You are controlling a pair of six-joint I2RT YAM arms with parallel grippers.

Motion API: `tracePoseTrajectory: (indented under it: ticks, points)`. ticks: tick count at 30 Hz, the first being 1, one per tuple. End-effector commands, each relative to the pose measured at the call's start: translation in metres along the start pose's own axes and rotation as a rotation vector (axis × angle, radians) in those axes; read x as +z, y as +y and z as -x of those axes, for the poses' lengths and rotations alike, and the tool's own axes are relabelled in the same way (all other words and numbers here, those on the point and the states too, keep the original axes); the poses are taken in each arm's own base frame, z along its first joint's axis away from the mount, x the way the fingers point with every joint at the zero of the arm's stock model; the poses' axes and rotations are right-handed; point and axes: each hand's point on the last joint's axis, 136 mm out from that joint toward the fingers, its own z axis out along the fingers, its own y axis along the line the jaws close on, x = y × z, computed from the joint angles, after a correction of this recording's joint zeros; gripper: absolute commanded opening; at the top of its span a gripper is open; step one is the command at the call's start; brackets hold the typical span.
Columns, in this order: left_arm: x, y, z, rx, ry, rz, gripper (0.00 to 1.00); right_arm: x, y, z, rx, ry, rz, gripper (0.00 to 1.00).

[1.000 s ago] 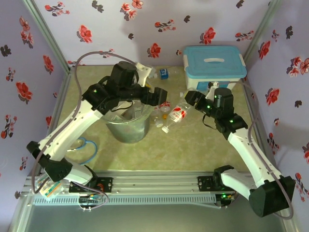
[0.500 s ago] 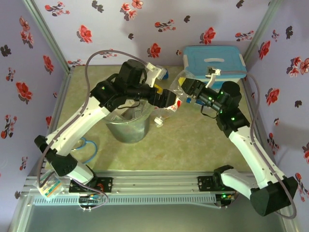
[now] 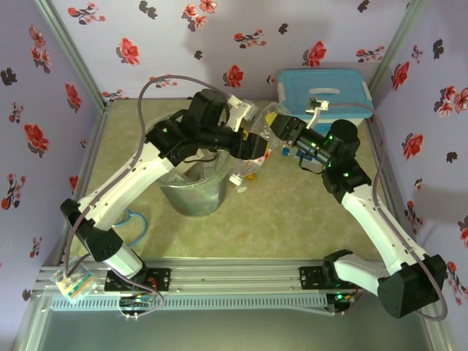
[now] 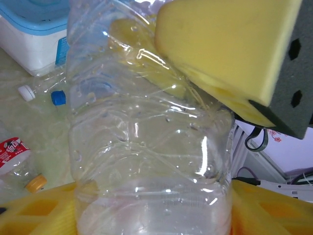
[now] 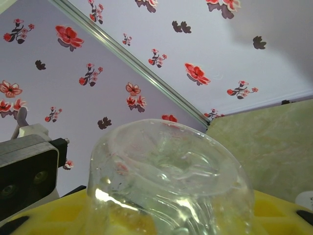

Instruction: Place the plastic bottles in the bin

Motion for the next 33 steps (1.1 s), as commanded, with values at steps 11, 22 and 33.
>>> tracePoseTrajectory:
  ticks: [11,22,33]
  points:
    - [-0.006,-0.006,0.010,0.014,-0.035,-0.031,0.59,0.002,0.018,0.014,-0.053,-0.036,0.044,0.87]
    - [-0.065,0.038,0.034,0.010,-0.134,0.115,0.59,-0.053,0.004,0.028,-0.218,-0.107,-0.200,0.92]
    - [-0.143,0.137,0.007,-0.134,-0.216,0.590,0.59,-0.064,-0.026,0.016,-0.211,-0.081,-0.299,0.92]
